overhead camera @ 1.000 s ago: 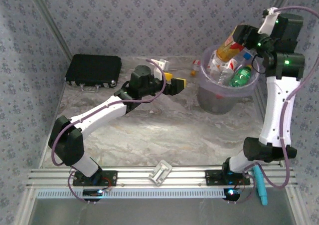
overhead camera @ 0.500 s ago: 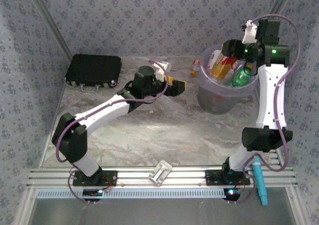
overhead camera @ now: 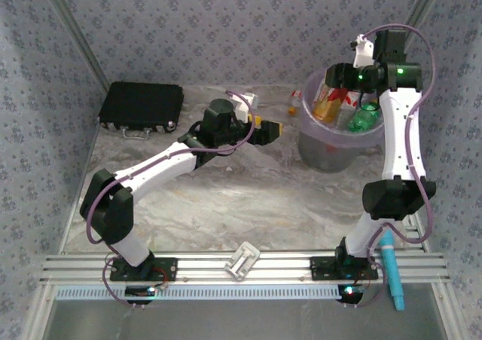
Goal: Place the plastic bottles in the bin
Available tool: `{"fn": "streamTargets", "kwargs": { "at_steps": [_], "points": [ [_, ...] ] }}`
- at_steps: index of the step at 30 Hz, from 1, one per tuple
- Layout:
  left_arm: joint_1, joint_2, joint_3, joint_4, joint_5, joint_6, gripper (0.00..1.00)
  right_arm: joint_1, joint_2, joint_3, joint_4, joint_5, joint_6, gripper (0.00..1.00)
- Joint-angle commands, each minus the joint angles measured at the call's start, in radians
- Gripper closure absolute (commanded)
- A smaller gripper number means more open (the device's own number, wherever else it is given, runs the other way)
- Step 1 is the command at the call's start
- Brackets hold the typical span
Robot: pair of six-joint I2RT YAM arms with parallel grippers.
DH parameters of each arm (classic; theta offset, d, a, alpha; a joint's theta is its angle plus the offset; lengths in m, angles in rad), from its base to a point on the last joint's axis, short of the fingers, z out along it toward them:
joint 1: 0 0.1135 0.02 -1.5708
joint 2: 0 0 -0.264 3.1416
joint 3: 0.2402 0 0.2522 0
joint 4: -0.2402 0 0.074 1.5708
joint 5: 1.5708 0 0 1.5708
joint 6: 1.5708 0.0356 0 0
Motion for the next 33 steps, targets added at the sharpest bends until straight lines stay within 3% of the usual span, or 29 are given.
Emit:
{"fn": "streamTargets", "kwargs": {
  "at_steps": [1,9,14,20,27,33],
  "points": [
    [0.004,0.017,0.047,0.008,0.027,-0.012,0.04,0.024,0.074,-0.045,-0.120,0.045,-0.029,0.43],
    [0.007,0.033,0.058,0.008,0.035,-0.014,0.04,0.052,0.111,-0.063,-0.091,0.087,-0.020,0.41],
    [0.009,0.041,0.065,0.006,0.040,-0.016,0.04,0.054,0.113,0.065,-0.132,0.078,-0.010,0.16],
    [0.009,0.047,0.068,0.012,0.045,-0.023,0.04,0.058,0.118,0.278,-0.216,0.119,-0.013,0.08],
    [0.010,0.057,0.080,0.012,0.036,-0.022,0.04,0.049,0.059,0.312,-0.206,0.132,-0.005,0.09],
    [0.021,0.105,0.131,-0.025,0.004,-0.024,0.04,0.063,0.038,0.173,-0.130,0.118,0.014,0.30]
  ]
}}
